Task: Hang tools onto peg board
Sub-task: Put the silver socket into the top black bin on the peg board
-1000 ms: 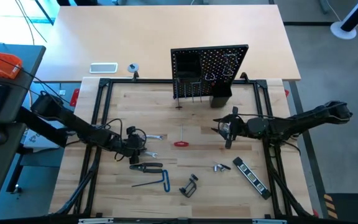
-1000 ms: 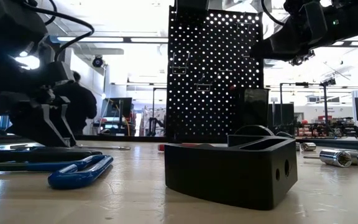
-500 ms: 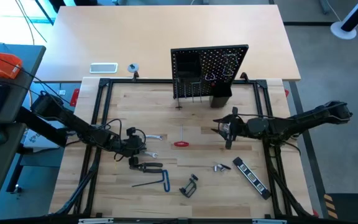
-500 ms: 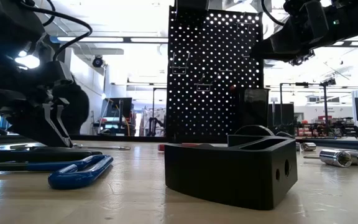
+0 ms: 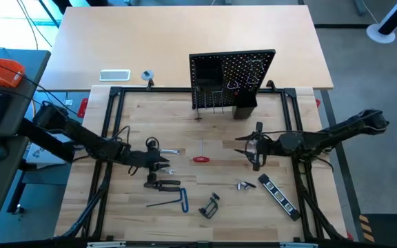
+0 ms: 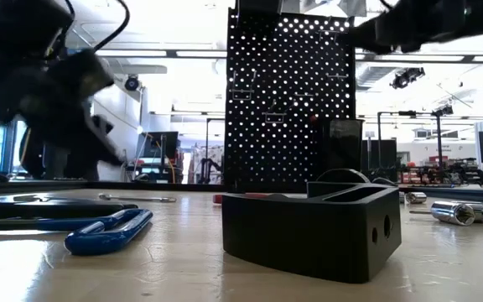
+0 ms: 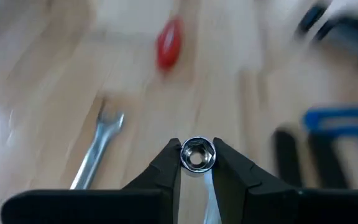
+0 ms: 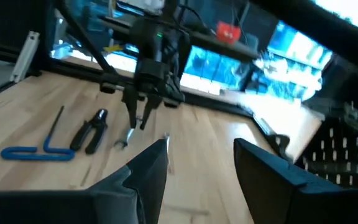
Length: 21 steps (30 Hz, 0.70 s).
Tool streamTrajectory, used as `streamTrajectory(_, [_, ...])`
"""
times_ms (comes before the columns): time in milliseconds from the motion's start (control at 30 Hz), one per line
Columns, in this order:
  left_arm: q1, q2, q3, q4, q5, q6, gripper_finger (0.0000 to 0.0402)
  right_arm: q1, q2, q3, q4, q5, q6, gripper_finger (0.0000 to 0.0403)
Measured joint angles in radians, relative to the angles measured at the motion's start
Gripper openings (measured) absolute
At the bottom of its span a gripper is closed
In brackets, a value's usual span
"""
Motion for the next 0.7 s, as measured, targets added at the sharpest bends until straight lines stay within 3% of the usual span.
streamTrajectory(167, [0.111, -0.041, 0.030, 0.118, 0.172, 0.022, 0.0052, 0.039, 0.125, 0.098, 0.000, -0.050, -0.112, 0.0181])
streamTrajectory(433, [0.220, -0.005, 0.179, 0.122, 0.445, 0.049, 0.0052, 0.080, 0.489, 0.374, 0.003, -0.082, -0.341, 0.0181])
streamTrajectory(700, [0.251, 0.062, 0.258, 0.134, 0.569, 0.047, 0.0052, 0.081, 0.745, 0.613, -0.084, 0.009, -0.513, 0.0181])
